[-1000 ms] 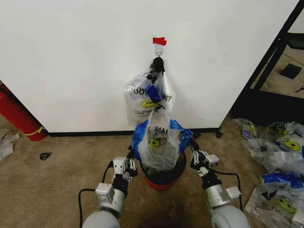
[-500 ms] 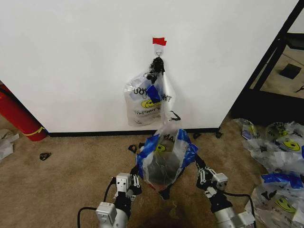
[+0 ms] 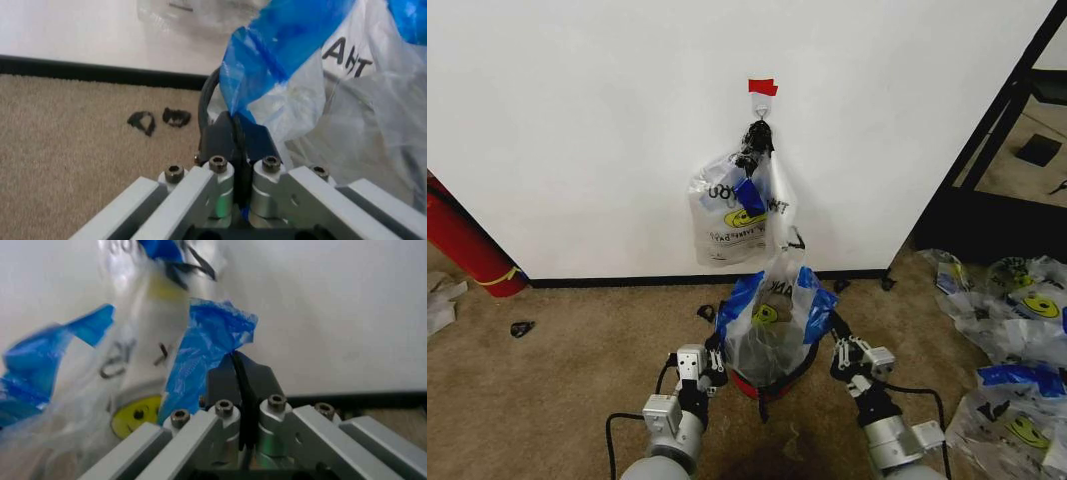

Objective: Pick up the garbage bag from the wall and place it over the trash bin.

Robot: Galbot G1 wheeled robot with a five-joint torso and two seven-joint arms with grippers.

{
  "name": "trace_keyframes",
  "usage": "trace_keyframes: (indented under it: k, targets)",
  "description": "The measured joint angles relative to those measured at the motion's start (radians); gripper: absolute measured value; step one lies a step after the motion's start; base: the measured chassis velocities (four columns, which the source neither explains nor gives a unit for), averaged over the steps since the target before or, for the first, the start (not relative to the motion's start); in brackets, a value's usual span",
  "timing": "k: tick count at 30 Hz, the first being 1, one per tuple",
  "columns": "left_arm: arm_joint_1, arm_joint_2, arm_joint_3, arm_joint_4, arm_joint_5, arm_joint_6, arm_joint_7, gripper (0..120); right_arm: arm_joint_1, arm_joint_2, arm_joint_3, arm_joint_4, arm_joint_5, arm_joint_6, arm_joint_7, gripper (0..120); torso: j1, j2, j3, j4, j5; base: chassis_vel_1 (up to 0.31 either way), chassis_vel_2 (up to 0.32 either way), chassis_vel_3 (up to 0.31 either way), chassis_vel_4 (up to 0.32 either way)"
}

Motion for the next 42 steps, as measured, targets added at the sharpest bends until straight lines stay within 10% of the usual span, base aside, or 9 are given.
trace_keyframes:
  k: [42]
  targets:
    - [0.169, 0.048, -0.074, -0.079, 0.019, 0.040, -0.022, 0, -0.127, 0.031, 0.036, -0.026, 0.089, -0.073, 0.086, 0, 0.000, 0.000, 0.000, -0.0002, -0.0001, 0.000, 0.000, 0.000, 0.000]
